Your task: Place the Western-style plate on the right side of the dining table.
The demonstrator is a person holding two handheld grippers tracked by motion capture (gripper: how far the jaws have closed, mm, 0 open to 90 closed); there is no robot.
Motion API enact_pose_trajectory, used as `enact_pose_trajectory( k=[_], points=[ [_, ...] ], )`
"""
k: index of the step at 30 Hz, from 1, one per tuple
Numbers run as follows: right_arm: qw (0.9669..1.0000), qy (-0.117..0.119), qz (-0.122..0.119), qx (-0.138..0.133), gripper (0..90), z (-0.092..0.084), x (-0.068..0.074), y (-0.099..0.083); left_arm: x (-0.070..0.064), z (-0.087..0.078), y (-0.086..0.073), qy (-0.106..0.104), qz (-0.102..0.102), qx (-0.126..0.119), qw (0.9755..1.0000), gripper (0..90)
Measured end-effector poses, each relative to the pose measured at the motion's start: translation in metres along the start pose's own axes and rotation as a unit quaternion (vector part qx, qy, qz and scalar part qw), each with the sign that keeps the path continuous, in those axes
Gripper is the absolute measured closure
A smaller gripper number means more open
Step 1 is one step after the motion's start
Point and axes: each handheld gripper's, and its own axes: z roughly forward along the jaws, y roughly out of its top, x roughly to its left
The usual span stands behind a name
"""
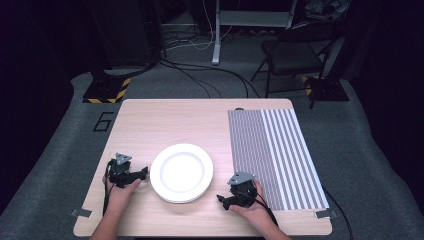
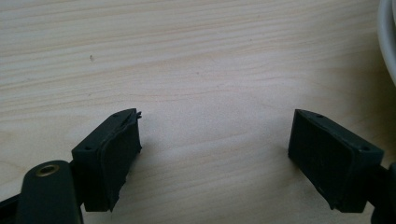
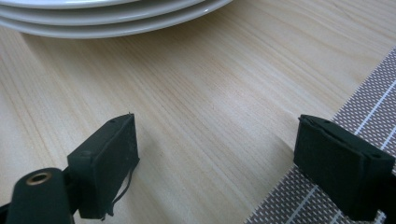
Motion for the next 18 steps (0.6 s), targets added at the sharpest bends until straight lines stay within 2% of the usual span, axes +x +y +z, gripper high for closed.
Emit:
enact_pose_trajectory(
  k=[18],
  points=[
    [1.0, -0.001, 0.001, 0.001, 12.9, 0.0003, 0.0003, 0.0003, -0.0005, 0.0002, -0.0002, -0.001, 0.001, 0.0, 1.0, 15.5]
  ],
)
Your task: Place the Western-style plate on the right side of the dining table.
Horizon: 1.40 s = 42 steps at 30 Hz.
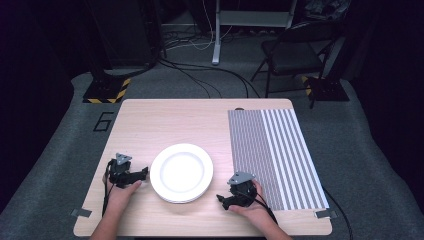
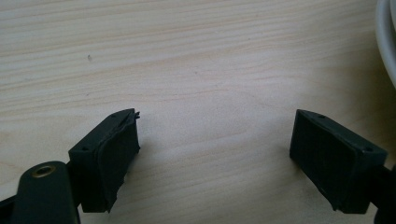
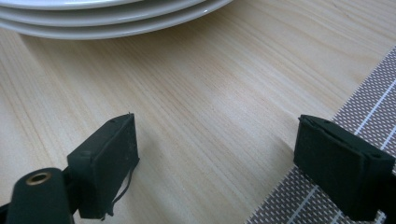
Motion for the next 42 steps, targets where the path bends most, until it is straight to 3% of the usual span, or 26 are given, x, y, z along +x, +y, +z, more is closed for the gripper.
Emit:
enact_pose_trajectory(
  k=[19, 23, 24, 30, 33, 38, 42],
  points=[
    [1.0, -0.004, 0.002, -0.002, 14.0, 0.0, 0.001, 0.0, 0.001, -0.001, 0.0, 0.0, -0.002, 0.001, 1.0, 17.5],
    [1.0, -0.005, 0.006, 0.0, 16.3, -0.001, 0.002, 0.0, 0.002, -0.002, -0.001, 0.001, -0.004, -0.005, 1.0, 25.3],
    [1.0, -0.005, 0.006, 0.001, 21.0, -0.002, 0.002, 0.001, 0.003, -0.005, 0.0, 0.004, -0.003, 0.002, 1.0, 28.1],
    [0.9999, -0.005, 0.01, 0.007, 24.4, -0.004, 0.005, 0.002, 0.001, -0.008, 0.003, -0.006, -0.018, 0.009, 0.9998, 34.1],
    [0.9999, -0.001, 0.01, 0.009, 25.7, -0.005, 0.005, 0.003, -0.003, -0.011, 0.007, -0.011, -0.023, 0.015, 0.9996, 34.6],
    [0.9998, -0.001, 0.008, 0.015, 27.3, -0.006, 0.008, 0.005, -0.015, -0.025, 0.028, -0.028, -0.05, 0.003, 0.9983, 40.2],
    [0.9999, -0.003, 0.006, 0.011, 27.5, -0.008, 0.008, 0.006, -0.026, -0.033, 0.042, -0.023, -0.042, -0.007, 0.9988, 41.3]
  ],
)
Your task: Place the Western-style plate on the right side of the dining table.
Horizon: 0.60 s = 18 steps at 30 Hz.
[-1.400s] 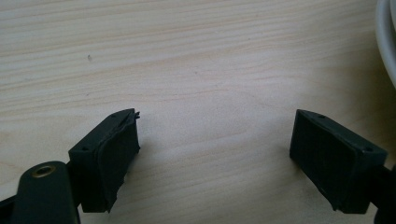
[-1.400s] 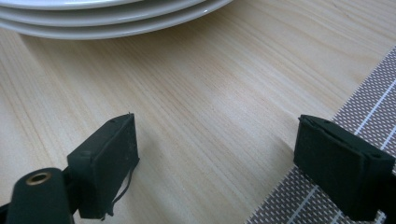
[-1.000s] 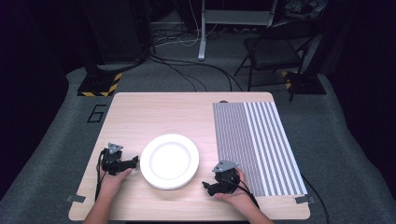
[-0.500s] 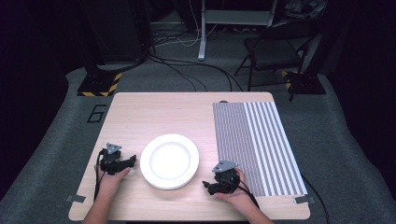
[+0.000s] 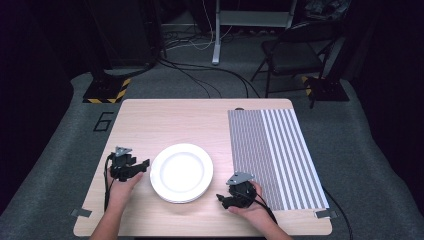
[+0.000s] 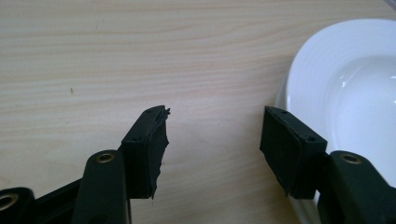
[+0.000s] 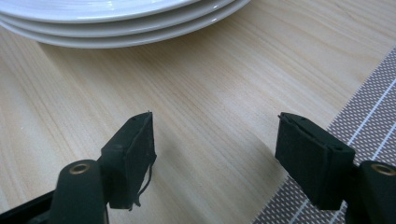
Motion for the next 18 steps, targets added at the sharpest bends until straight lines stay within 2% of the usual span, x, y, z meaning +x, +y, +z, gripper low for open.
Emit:
enact_pose_trajectory(
  k=[3, 4, 7, 10, 14, 15, 16, 17, 18],
  points=[
    [1.0, -0.001, 0.0, -0.002, 27.6, -0.001, 0.0, 0.0, -0.004, -0.001, 0.005, -0.003, -0.007, -0.001, 1.0, 42.6],
    [1.0, 0.002, 0.004, -0.004, 27.7, -0.002, -0.001, 0.001, -0.008, -0.003, 0.01, -0.012, -0.027, -0.005, 0.9996, 43.1],
    [1.0, 0.0, -0.001, -0.008, 27.8, -0.003, -0.001, 0.001, -0.013, -0.003, 0.014, -0.021, -0.037, -0.008, 0.9991, 44.0],
    [0.9999, 0.003, 0.009, -0.01, 27.9, -0.005, -0.001, 0.001, -0.02, -0.007, 0.016, -0.032, -0.046, -0.015, 0.9983, 45.7],
    [0.9997, 0.01, 0.016, -0.014, 29.1, -0.006, -0.001, 0.003, -0.023, -0.011, 0.014, -0.041, -0.035, -0.016, 0.9984, 48.3],
    [0.9997, 0.011, 0.015, -0.016, 29.7, -0.007, -0.001, 0.003, -0.024, -0.013, 0.013, -0.051, -0.028, -0.009, 0.9983, 49.2],
    [0.9997, 0.011, 0.015, -0.016, 29.7, -0.007, -0.001, 0.003, -0.024, -0.013, 0.013, -0.051, -0.028, -0.009, 0.9983, 50.4],
    [0.9996, 0.012, 0.02, -0.018, 30.2, -0.007, 0.0, 0.004, -0.023, -0.015, 0.014, -0.062, -0.026, -0.008, 0.9977, 50.4],
    [0.9996, 0.011, 0.015, -0.022, 30.9, -0.009, 0.001, 0.006, -0.024, -0.018, 0.014, -0.071, -0.028, -0.011, 0.997, 52.4]
  ],
)
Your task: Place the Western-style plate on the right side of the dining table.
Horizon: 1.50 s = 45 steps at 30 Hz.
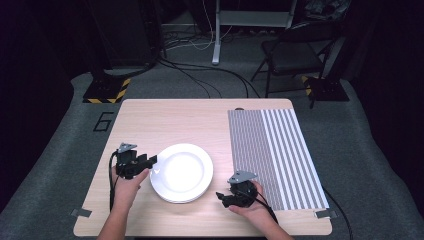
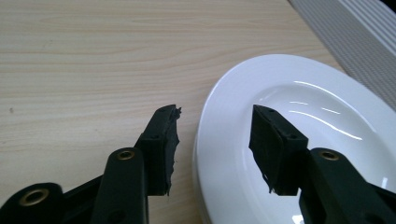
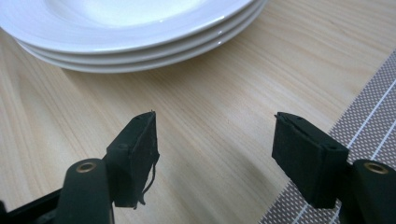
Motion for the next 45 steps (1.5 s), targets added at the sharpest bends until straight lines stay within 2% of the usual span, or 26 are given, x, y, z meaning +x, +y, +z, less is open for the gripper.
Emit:
enact_pose_trajectory(
  k=[3, 7, 8, 9, 10, 12, 13, 16, 19, 21, 25, 28, 32, 34, 36, 37, 42, 45],
  points=[
    [1.0, -0.005, -0.002, 0.0, 30.9, -0.001, 0.002, 0.003, -0.001, -0.006, 0.0, -0.005, 0.009, -0.002, 0.9999, 54.1],
    [1.0, 0.003, -0.004, 0.003, 33.2, -0.004, 0.002, 0.01, 0.0, -0.01, 0.001, -0.016, 0.013, -0.005, 0.9998, 57.0],
    [0.9999, 0.01, -0.003, 0.006, 37.8, -0.007, 0.001, 0.017, 0.0, -0.011, 0.001, -0.02, 0.018, -0.003, 0.9996, 57.0],
    [0.9999, 0.01, -0.003, 0.006, 37.8, -0.007, 0.001, 0.017, 0.0, -0.011, 0.001, -0.02, 0.018, -0.003, 0.9996, 57.0],
    [0.9999, 0.008, -0.006, 0.005, 41.9, -0.012, 0.0, 0.024, -0.001, -0.011, 0.001, -0.021, 0.023, -0.002, 0.9995, 56.9],
    [1.0, 0.006, -0.006, 0.004, 42.4, -0.013, 0.0, 0.027, -0.001, -0.011, 0.001, -0.025, 0.021, -0.002, 0.9995, 56.7],
    [1.0, 0.006, 0.0, -0.005, 43.5, -0.015, -0.004, 0.035, -0.001, -0.011, 0.0, -0.027, 0.018, -0.006, 0.9994, 56.6],
    [0.9998, 0.006, 0.019, -0.004, 45.7, -0.015, -0.007, 0.045, -0.001, -0.01, -0.001, -0.027, 0.02, -0.009, 0.9994, 55.3],
    [0.9997, 0.001, 0.023, -0.007, 48.3, -0.014, -0.009, 0.054, -0.001, -0.01, -0.001, -0.026, 0.02, -0.012, 0.9994, 55.3],
    [0.9997, -0.003, 0.023, -0.006, 49.0, -0.014, -0.008, 0.057, 0.0, -0.009, -0.002, -0.025, 0.018, -0.004, 0.9995, 55.3],
    [0.9995, -0.009, 0.021, -0.02, 50.5, -0.011, -0.008, 0.07, 0.002, -0.007, -0.004, -0.024, 0.012, 0.001, 0.9997, 58.4],
    [0.9985, -0.006, 0.035, -0.041, 51.9, -0.01, -0.012, 0.079, 0.003, -0.005, -0.006, -0.024, -0.002, 0.005, 0.9997, 62.1],
    [0.9981, -0.005, 0.045, -0.041, 52.8, -0.009, -0.019, 0.079, 0.006, -0.003, -0.009, -0.026, -0.01, 0.013, 0.9995, 65.9],
    [0.9973, -0.005, 0.06, -0.043, 53.1, -0.009, -0.022, 0.077, 0.008, 0.0, -0.01, -0.023, -0.012, 0.017, 0.9995, 67.1],
    [0.9971, -0.003, 0.062, -0.043, 53.1, -0.008, -0.024, 0.075, 0.009, 0.001, -0.011, -0.022, -0.014, 0.02, 0.9995, 67.9],
    [0.9965, 0.002, 0.073, -0.041, 53.1, -0.007, -0.025, 0.072, 0.011, 0.003, -0.012, -0.022, -0.019, 0.023, 0.9993, 68.9],
    [0.9964, 0.002, 0.079, -0.031, 51.5, -0.002, -0.025, 0.067, 0.017, 0.008, -0.015, -0.031, -0.039, 0.028, 0.9984, 71.9],
    [0.9965, 0.001, 0.079, -0.028, 50.5, 0.0, -0.025, 0.065, 0.018, 0.01, -0.016, -0.036, -0.041, 0.034, 0.998, 73.9]
  ],
)
